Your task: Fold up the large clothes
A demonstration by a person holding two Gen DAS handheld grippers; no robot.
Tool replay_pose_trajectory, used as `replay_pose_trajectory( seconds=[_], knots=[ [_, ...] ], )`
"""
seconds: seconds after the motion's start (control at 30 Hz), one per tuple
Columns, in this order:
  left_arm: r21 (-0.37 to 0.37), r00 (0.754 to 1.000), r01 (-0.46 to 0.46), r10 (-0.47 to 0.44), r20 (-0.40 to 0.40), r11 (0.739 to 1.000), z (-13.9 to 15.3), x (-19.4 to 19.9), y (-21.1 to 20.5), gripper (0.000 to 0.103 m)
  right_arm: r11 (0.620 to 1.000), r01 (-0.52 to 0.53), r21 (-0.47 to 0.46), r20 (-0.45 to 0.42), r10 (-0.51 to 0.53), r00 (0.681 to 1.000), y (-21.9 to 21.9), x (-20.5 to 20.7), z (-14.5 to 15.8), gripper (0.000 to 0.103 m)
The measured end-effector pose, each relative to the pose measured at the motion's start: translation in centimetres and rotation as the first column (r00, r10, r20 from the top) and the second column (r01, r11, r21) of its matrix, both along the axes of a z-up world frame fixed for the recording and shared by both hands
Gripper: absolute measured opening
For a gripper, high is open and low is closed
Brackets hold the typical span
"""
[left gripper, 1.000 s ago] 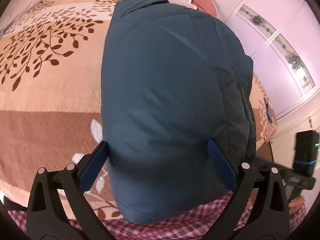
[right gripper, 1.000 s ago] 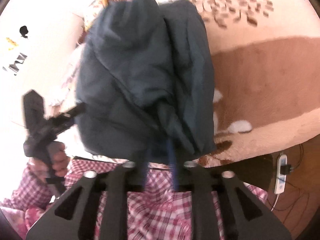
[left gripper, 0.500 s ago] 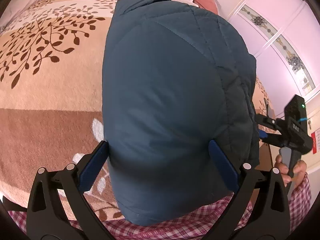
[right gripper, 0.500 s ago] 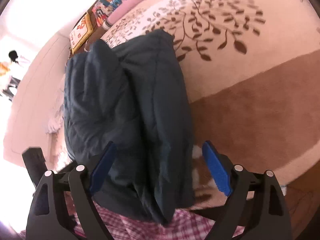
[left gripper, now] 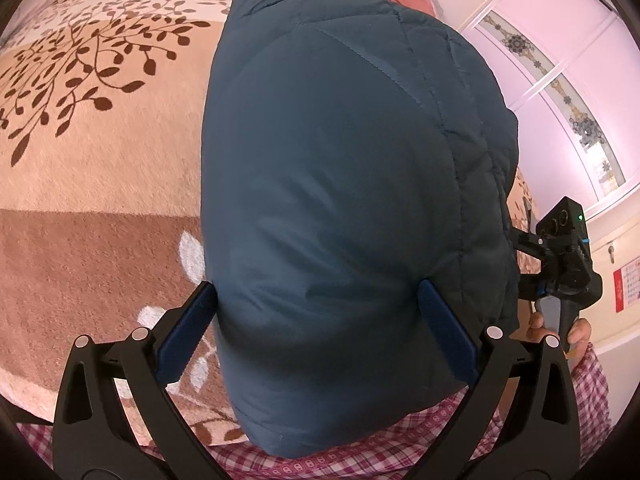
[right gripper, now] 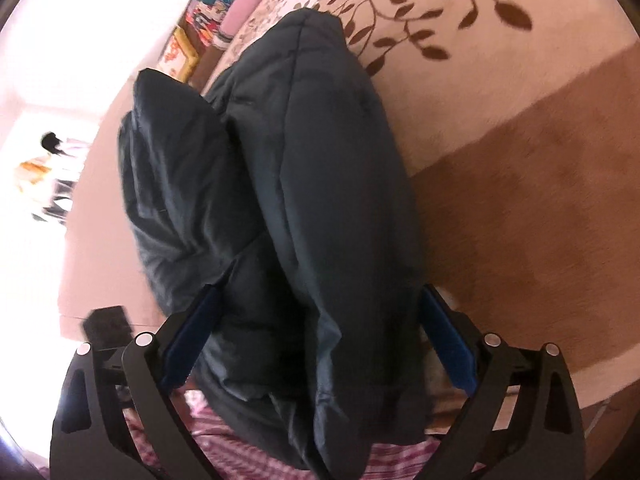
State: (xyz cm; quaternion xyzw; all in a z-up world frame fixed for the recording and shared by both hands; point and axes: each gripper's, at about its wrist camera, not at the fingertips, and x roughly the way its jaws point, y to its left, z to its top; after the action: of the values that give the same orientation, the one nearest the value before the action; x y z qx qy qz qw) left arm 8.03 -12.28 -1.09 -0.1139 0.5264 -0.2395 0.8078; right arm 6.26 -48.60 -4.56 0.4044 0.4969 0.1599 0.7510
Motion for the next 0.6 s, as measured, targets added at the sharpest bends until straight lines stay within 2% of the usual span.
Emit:
replay_pose_trajectory(
  seconds=[0.27, 0.47, 0.6],
  knots=[
    [0.004, 1.000, -0.002, 0.002, 0.002, 1.000, -0.2, -0.1, 0.0, 0.099, 0.998, 0.009, 0.067, 0.011, -0.010, 1.000, -0.7, -0.2, -1.6, 0.096],
    [0.018, 1.000, -0.013, 0.013, -0.008, 1.000, -0.4, 0.1, -0.2, 0.100, 0.999, -0.025, -0.029, 0.003, 0.025, 1.000, -0.3, -0.3, -3.3, 0.097],
    [0.017, 1.000, -0.019, 0.019, -0.009, 1.000, -0.4, 0.0, -0.2, 0.099, 1.000, -0.016, -0.014, 0.015, 0.016, 1.000, -0.6, -0.6, -3.6, 0.097]
  ],
)
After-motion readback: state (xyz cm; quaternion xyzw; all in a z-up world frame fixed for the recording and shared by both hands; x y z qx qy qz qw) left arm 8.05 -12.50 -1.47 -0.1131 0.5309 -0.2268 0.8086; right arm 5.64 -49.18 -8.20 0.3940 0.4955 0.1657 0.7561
